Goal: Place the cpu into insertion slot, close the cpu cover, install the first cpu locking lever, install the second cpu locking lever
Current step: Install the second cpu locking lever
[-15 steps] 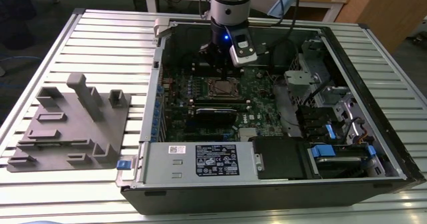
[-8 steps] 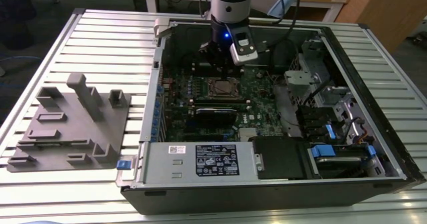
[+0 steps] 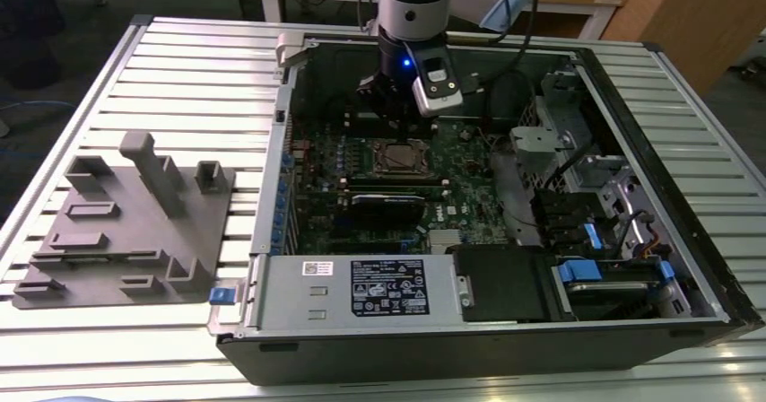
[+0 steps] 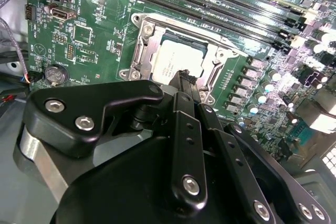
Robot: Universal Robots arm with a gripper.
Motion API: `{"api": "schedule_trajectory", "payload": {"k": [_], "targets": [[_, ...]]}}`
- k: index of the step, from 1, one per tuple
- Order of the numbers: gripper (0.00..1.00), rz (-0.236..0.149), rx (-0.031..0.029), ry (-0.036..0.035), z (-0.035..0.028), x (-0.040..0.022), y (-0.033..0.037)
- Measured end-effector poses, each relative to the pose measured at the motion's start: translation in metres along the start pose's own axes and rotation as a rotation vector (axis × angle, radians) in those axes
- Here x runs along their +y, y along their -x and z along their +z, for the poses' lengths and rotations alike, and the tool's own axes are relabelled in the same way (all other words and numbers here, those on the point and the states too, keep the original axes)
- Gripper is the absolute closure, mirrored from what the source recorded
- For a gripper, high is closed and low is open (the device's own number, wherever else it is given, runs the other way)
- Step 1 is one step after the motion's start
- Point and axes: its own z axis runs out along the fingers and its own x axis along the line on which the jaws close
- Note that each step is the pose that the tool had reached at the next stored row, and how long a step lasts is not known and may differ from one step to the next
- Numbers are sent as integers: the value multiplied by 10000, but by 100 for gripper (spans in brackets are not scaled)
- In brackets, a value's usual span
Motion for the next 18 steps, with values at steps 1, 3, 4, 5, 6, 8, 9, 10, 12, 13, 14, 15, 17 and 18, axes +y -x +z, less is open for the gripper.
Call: {"api": "schedule_trajectory", "payload": {"k": [1, 3, 4, 5, 6, 8, 9, 10, 12, 13, 14, 15, 17, 18], "targets": [[89, -19, 0, 0, 0, 0, 0], [89, -136, 4, 3, 0, 0, 0], [89, -216, 5, 2, 0, 0, 0], [89, -296, 7, -3, 0, 0, 0], [89, -371, 6, -14, 2, 0, 0], [89, -449, 4, -36, 2, 0, 0], [89, -448, 3, -37, 2, 0, 0], [89, -447, 3, -38, 2, 0, 0], [89, -448, 3, -39, 2, 0, 0], [89, -447, 4, -40, 2, -2, 0], [89, -448, 4, -40, 2, -5, 1], [89, -448, 4, -40, 2, -9, 2], [89, -448, 3, -39, 2, -20, 4], [89, -448, 3, -39, 2, -26, 5]]}}
